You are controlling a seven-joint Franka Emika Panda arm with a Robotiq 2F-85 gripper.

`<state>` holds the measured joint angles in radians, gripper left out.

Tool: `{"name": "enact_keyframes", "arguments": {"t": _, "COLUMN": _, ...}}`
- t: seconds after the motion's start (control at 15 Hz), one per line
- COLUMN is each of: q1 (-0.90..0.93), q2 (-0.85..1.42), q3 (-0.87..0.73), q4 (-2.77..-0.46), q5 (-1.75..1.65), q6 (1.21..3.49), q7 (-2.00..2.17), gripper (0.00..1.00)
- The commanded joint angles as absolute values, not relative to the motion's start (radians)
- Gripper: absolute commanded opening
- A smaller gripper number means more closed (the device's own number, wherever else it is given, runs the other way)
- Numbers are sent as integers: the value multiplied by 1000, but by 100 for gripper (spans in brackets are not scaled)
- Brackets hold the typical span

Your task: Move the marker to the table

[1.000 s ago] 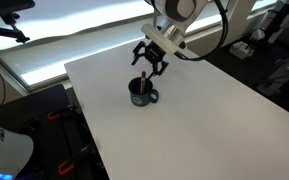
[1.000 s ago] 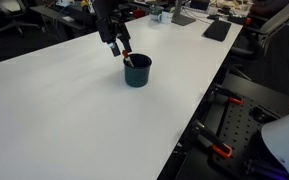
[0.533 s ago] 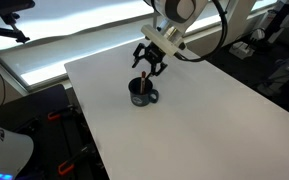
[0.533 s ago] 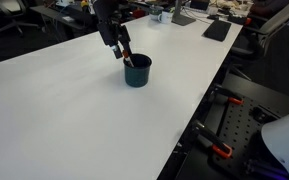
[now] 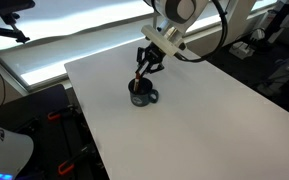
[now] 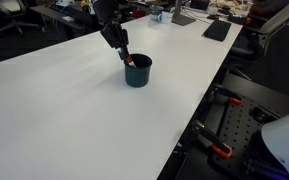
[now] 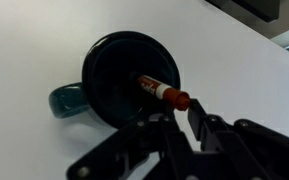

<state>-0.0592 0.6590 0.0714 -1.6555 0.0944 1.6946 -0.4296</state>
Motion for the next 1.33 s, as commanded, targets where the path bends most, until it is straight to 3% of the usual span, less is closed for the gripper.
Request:
{"name": "enact_keyframes", "arguments": {"t": 0.0, "q1": -66, "q2": 657, "q3": 77, "q4": -1653, "q5": 91, "q6": 1696, "q7": -420, "gripper": 11}}
{"name": "enact_keyframes", "arguments": {"t": 0.27, "q1": -69, "q2": 658, "q3": 78, "q4": -1655, "q5": 93, "q6": 1696, "q7": -421, "gripper": 8}}
{"name": "enact_keyframes", "arguments": {"t": 0.33, "q1": -69, "q2": 658, "q3": 78, "q4": -1655, "q5": 93, "q6": 1694, "q7": -421, "gripper": 2}}
{"name": "enact_keyframes", "arguments": {"t": 0.4, "q1": -70, "q2": 658, "q3": 79, "q4": -1655, "q5": 93, "q6": 1693, "q7": -425, "gripper": 23}}
{"name": "enact_keyframes", "arguments": {"t": 0.53, "q1": -68, "q2": 651, "q3": 78, "q4": -1660, "q5": 88, "q6": 1693, "q7": -425, "gripper": 29}}
{"name": "enact_keyframes", "arguments": {"t": 0.73, "q1": -68, "q2": 638, "q3": 76, "q4": -1669, "q5": 82, "q6": 1698, "q7": -427, "gripper": 51}}
{"name": "enact_keyframes", "arguments": {"t": 0.8, "q1": -70, "q2": 665, "q3": 78, "q4": -1651, "q5": 89, "q6": 1693, "q7": -427, "gripper": 35}}
{"name": "enact_keyframes", "arguments": {"t": 0.93, "q1": -70, "q2": 665, "q3": 78, "q4": -1651, "q5": 89, "q6": 1693, "q7": -427, "gripper": 49}}
{"name": "enact_keyframes", "arguments": {"t": 1.07, "q1": -71, "q2": 665, "q3": 78, "q4": -1651, "q5": 89, "q6": 1693, "q7": -427, "gripper": 51}}
{"name": "enact_keyframes", "arguments": {"t": 1.13, "q1": -69, "q2": 660, "q3": 76, "q4": -1653, "q5": 85, "q6": 1693, "q7": -425, "gripper": 76}}
{"name": "enact_keyframes", "arguments": {"t": 1.27, "q1": -69, "q2": 651, "q3": 73, "q4": -1655, "q5": 79, "q6": 1693, "q7": -420, "gripper": 82}}
